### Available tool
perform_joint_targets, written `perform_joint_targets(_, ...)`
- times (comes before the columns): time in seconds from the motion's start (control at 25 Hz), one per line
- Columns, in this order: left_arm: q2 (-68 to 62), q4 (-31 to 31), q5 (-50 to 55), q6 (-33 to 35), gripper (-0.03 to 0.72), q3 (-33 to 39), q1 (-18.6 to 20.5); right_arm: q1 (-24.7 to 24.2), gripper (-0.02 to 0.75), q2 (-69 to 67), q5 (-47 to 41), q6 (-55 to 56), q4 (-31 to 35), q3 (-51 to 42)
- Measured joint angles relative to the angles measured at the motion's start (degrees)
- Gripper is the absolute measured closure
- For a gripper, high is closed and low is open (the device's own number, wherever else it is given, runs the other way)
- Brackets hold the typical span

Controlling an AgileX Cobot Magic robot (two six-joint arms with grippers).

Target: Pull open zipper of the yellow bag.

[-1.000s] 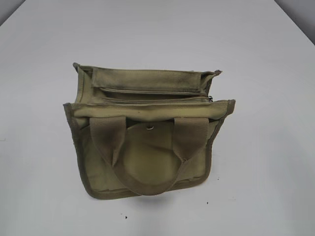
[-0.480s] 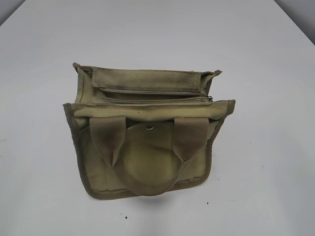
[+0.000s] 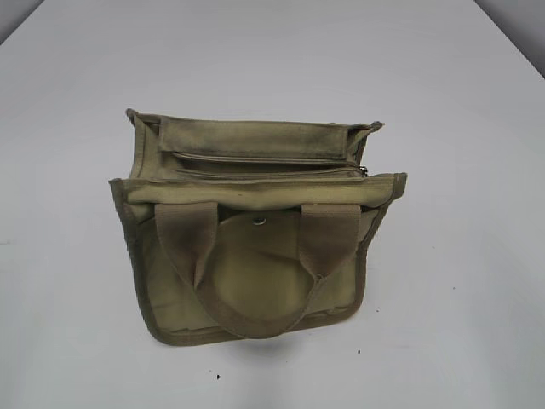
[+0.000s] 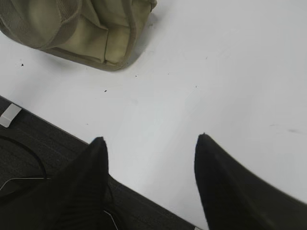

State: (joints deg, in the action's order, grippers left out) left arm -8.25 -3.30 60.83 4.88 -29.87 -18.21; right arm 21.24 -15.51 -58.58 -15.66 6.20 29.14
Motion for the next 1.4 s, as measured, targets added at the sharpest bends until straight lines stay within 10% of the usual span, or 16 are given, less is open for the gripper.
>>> perform_joint_targets(1.08,0.8,0.38,0.0,0.48,0.23,0.11,2.05,-0.29,0.288,0.0,-3.15,-0.06,2.82,-1.3)
perform_joint_targets(1.4,6.31,0.38,0.05,0.48,0.23,0.11,13.76,-17.79,0.288,5.03,-3.21,-0.06,3.13,-1.3)
